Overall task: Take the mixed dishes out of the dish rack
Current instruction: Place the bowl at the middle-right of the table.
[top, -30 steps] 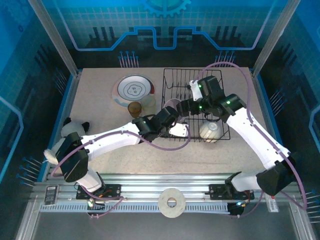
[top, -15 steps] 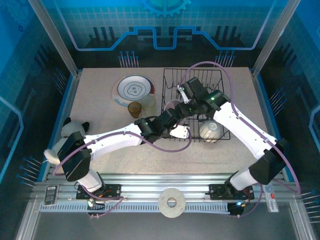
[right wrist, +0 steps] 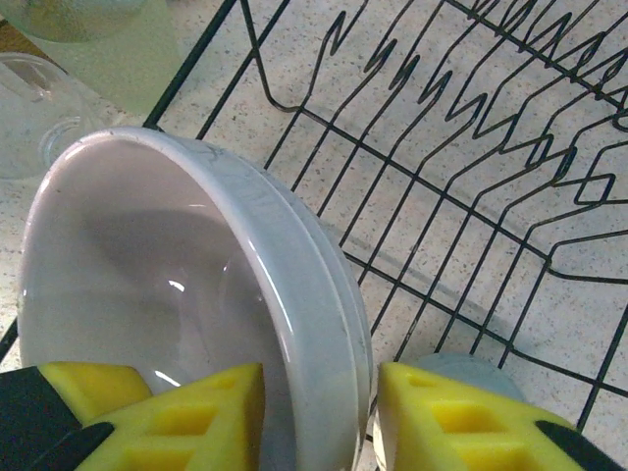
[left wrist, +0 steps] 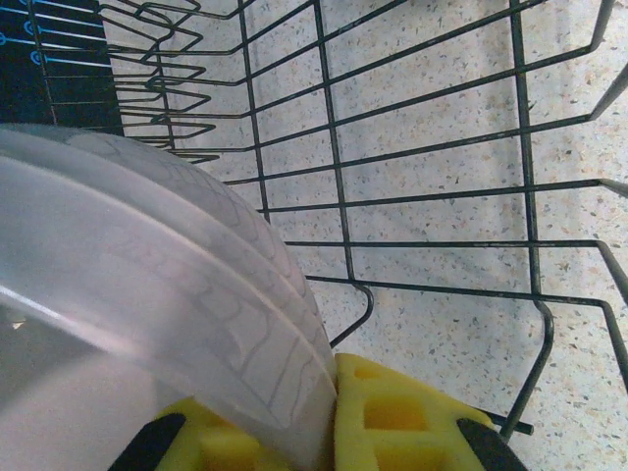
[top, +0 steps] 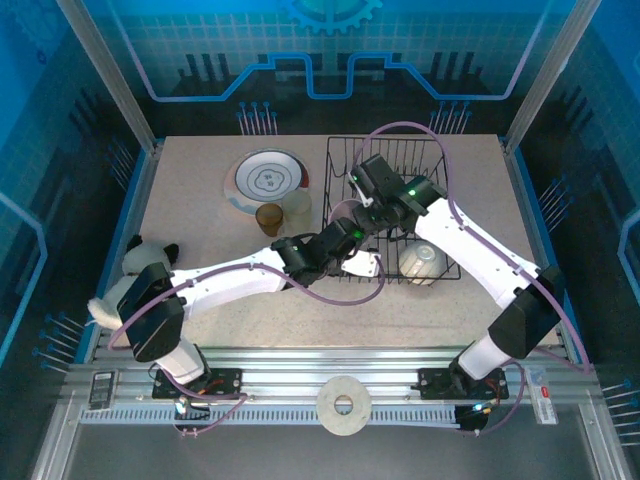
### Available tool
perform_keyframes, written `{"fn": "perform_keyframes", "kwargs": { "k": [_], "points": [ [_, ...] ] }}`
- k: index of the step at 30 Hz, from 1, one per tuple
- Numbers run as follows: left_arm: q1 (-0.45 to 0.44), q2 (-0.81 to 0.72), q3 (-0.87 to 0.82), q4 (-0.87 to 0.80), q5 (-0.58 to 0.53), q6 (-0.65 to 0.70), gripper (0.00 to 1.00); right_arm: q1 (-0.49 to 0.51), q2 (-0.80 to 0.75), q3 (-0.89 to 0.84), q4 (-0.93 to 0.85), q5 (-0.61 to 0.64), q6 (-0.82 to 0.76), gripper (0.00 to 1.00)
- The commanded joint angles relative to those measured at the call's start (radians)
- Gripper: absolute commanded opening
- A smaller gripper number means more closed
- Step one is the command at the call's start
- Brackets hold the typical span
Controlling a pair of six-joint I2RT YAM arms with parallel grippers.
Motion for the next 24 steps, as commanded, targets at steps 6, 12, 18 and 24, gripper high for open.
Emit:
{"fn": "perform_keyframes", "kwargs": {
  "k": [6,12,18,24],
  "points": [
    [-0.01,-0.003,-0.005,0.078,-0.048,0.02,0.0,0.006,0.037,0.023,-0.035,0.042,0.018,0.25],
    [-0.012,-0.002,-0.008,0.089,-0.053,0.02,0.0,-0.008,0.034,0.0,-0.012,-0.007,0.029,0.12],
    [-0.012,0.004,-0.018,0.119,-0.069,0.027,0.0,-0.03,0.019,-0.035,0.021,-0.074,0.047,0.0],
    [-0.012,0.008,-0.015,0.131,-0.069,0.023,0.08,-0.049,0.002,-0.061,0.044,-0.088,0.058,0.0]
  ]
}}
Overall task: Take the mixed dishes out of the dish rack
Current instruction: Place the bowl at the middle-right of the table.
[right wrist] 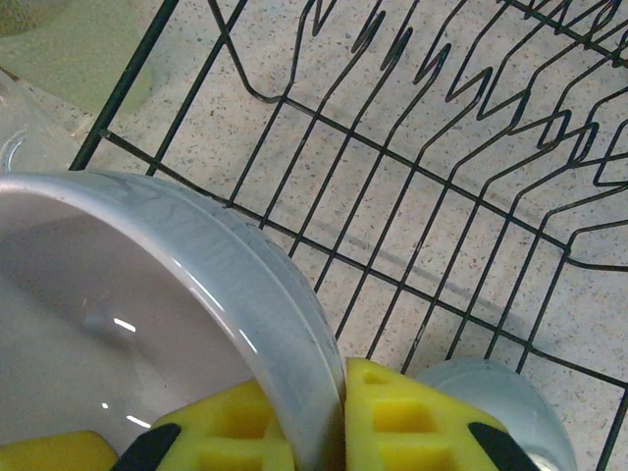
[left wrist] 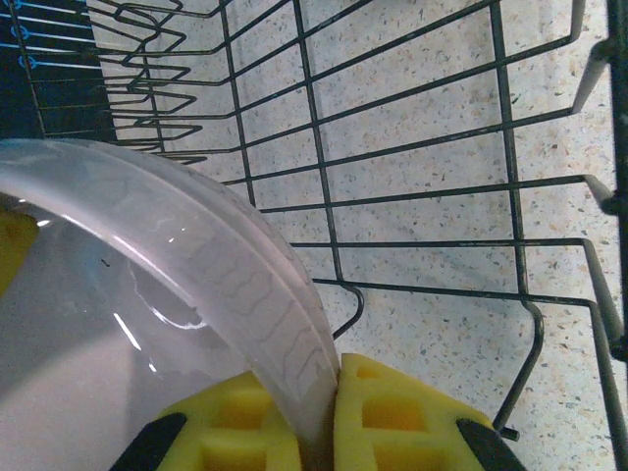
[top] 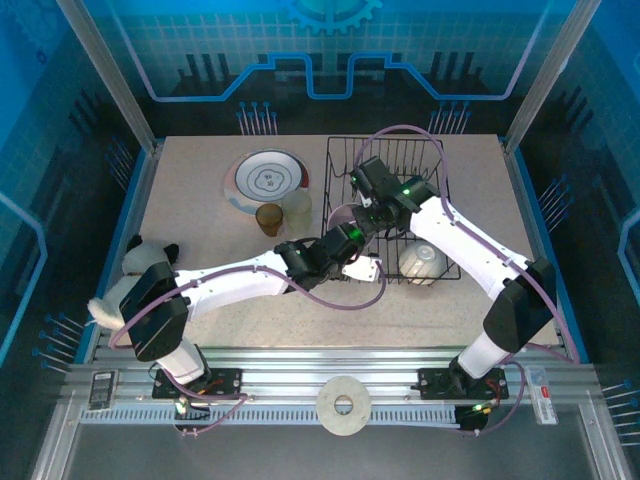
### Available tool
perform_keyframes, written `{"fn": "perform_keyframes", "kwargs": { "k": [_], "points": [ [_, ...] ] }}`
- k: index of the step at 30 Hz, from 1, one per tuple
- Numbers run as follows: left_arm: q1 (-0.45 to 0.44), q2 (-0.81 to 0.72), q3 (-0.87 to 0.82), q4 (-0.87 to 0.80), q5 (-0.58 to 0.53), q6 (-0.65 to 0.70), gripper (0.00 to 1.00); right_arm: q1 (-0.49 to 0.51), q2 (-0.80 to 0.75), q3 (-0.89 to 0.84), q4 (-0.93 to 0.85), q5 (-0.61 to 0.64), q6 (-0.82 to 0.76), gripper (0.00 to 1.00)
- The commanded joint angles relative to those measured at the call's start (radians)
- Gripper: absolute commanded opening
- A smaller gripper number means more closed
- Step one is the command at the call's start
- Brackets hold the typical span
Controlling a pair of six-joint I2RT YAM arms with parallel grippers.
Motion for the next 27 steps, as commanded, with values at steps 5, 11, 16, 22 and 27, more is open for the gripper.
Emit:
{"fn": "perform_keyframes", "kwargs": {
  "k": [5,11,16,22,27],
  "points": [
    [0.0,0.007,0.015,0.109,-0.05,0.001,0.25,-0.035,-0.04,-0.035,0.009,-0.084,0.026,0.0],
    [-0.003,0.002,0.008,0.142,-0.053,0.005,0.66,-0.069,-0.051,-0.062,0.032,-0.107,0.039,0.0],
    [-0.014,-0.006,-0.02,0.24,-0.076,0.016,0.99,-0.106,-0.075,-0.084,0.056,-0.119,0.056,0.0],
    [-0.018,-0.056,-0.041,0.295,-0.034,-0.029,0.99,-0.145,-0.1,-0.104,0.07,-0.125,0.075,0.0],
    [-0.018,-0.148,-0.039,0.267,0.064,-0.148,0.99,-0.191,-0.116,-0.121,0.087,-0.143,0.097,0.0]
  ]
}}
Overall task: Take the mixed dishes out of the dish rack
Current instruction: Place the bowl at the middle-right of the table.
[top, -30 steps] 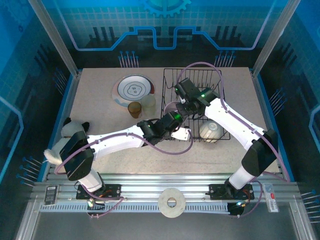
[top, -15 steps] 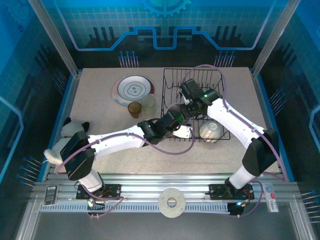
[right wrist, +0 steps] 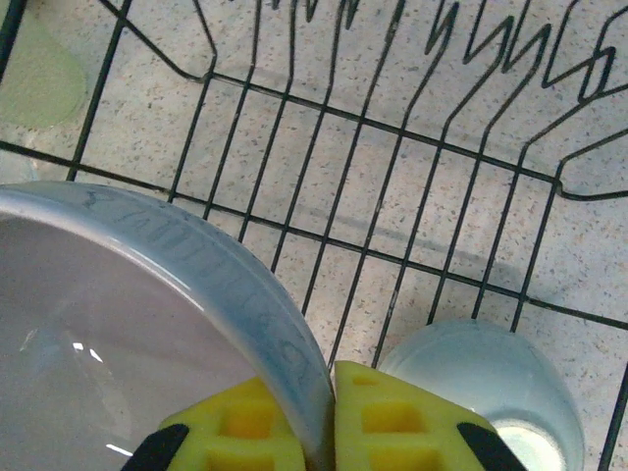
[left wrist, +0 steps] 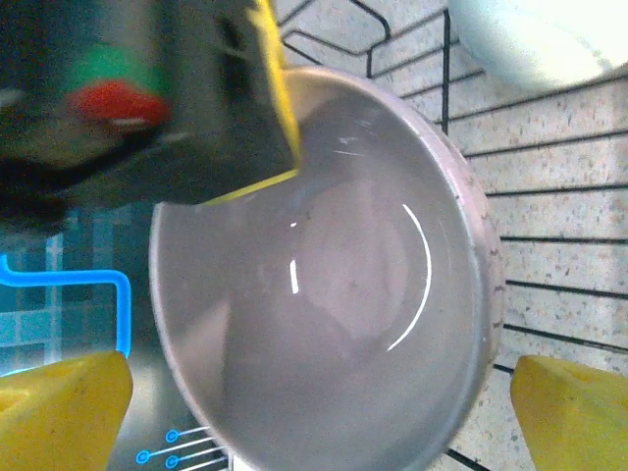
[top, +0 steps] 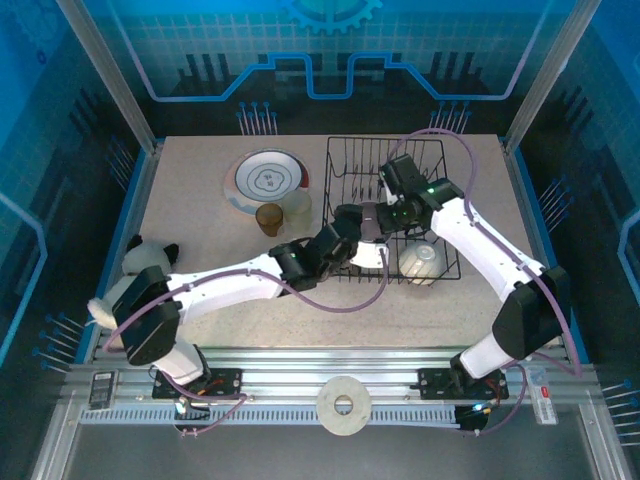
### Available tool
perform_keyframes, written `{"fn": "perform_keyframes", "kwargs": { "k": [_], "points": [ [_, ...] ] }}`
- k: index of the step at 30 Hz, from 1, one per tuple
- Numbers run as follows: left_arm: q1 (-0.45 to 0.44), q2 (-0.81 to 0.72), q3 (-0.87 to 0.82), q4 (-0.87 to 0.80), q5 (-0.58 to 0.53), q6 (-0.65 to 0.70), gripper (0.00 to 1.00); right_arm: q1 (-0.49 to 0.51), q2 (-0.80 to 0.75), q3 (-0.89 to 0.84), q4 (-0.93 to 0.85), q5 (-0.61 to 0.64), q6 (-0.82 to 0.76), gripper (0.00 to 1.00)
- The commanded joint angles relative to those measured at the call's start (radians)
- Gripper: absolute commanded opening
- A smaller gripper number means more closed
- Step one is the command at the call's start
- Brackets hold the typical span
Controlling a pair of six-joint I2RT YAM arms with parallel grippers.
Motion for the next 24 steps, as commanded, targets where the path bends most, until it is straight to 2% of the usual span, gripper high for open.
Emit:
{"fn": "perform_keyframes", "kwargs": {
  "k": [1,7,11,14,18,20,24],
  "points": [
    [-0.006,-0.111,-0.002,0.014,0.097,-0.124,0.99,-0.042,-0.049,-0.007,0.046,-0.032,0.042,0.0],
    [-0.006,-0.261,-0.024,-0.007,0.184,-0.341,0.99,-0.122,-0.084,-0.018,0.068,-0.074,0.077,0.0],
    [0.0,-0.367,-0.06,-0.015,0.18,-0.507,0.99,-0.197,-0.108,-0.03,0.082,-0.111,0.109,0.0],
    [0.028,-0.443,-0.077,-0.066,0.175,-0.691,0.99,-0.269,-0.124,-0.033,0.094,-0.131,0.144,0.0],
    [0.082,-0.541,-0.098,-0.166,0.233,-0.929,0.99,-0.393,-0.126,-0.036,0.11,-0.181,0.204,0.0],
    [0.094,-0.586,-0.115,-0.187,0.284,-0.988,0.99,-0.453,-0.126,-0.044,0.12,-0.19,0.238,0.0],
    [0.122,-0.661,-0.129,-0.253,0.303,-1.088,0.99,-0.565,-0.128,-0.071,0.147,-0.21,0.314,0.0]
  ]
}}
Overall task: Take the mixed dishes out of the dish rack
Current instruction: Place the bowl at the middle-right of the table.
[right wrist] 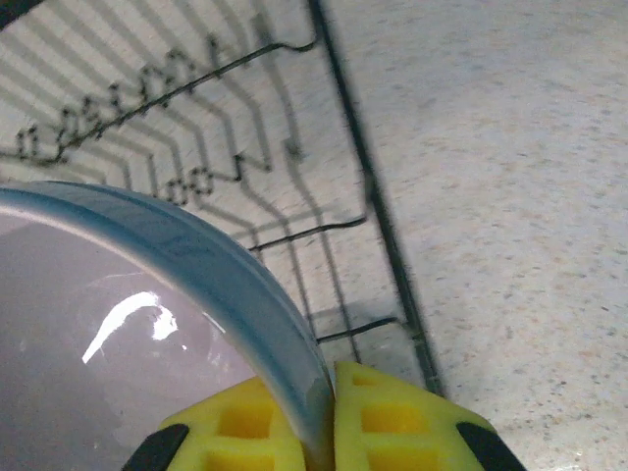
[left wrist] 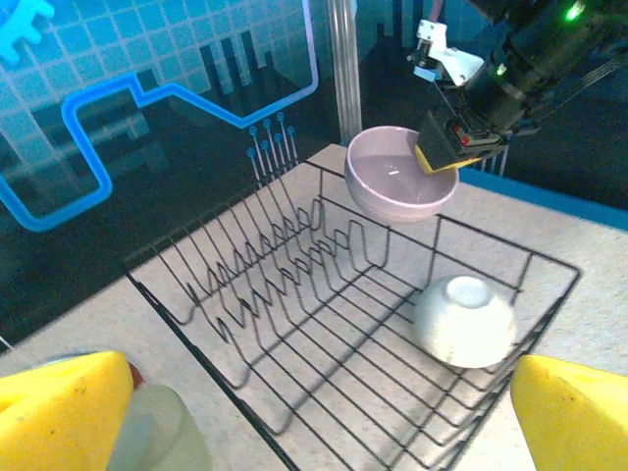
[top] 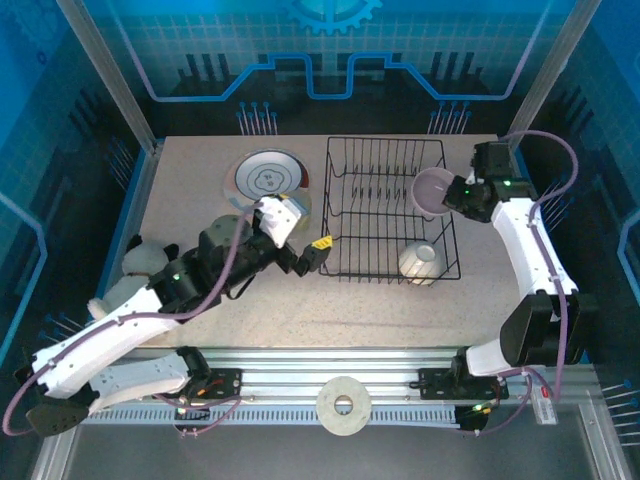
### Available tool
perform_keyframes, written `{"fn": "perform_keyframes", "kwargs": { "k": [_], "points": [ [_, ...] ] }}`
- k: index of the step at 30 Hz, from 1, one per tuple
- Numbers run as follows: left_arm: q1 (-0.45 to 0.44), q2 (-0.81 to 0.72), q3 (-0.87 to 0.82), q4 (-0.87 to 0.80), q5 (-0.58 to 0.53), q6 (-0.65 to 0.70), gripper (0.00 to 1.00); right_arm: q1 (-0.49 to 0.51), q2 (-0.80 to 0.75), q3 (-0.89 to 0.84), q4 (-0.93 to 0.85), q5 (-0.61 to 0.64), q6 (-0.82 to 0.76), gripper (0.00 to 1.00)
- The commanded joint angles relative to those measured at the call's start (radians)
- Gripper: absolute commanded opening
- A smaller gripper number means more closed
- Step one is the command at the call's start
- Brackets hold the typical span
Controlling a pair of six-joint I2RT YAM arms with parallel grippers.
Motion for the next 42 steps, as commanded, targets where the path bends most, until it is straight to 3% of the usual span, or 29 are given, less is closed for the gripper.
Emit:
{"fn": "perform_keyframes", "kwargs": {
  "k": [1,6,13,21,42],
  "points": [
    [0.035,-0.056,-0.019,-0.092,0.08,-0.183,0.99,-0.08,-0.036,-0.02,0.07,-0.039,0.108,0.0],
    [0.171,-0.109,-0.054,-0.149,0.268,-0.336,0.99,-0.173,0.006,-0.024,0.075,-0.037,0.182,0.0],
    [0.374,-0.124,-0.146,-0.141,0.526,-0.509,0.99,-0.229,0.092,-0.038,0.106,-0.001,0.237,0.0],
    [0.543,-0.158,-0.235,-0.106,0.681,-0.592,0.99,-0.262,0.253,0.007,0.076,-0.012,0.244,0.0],
    [0.571,-0.184,-0.29,-0.066,0.74,-0.606,0.99,-0.316,0.461,0.074,0.057,-0.027,0.265,0.0]
  ]
}}
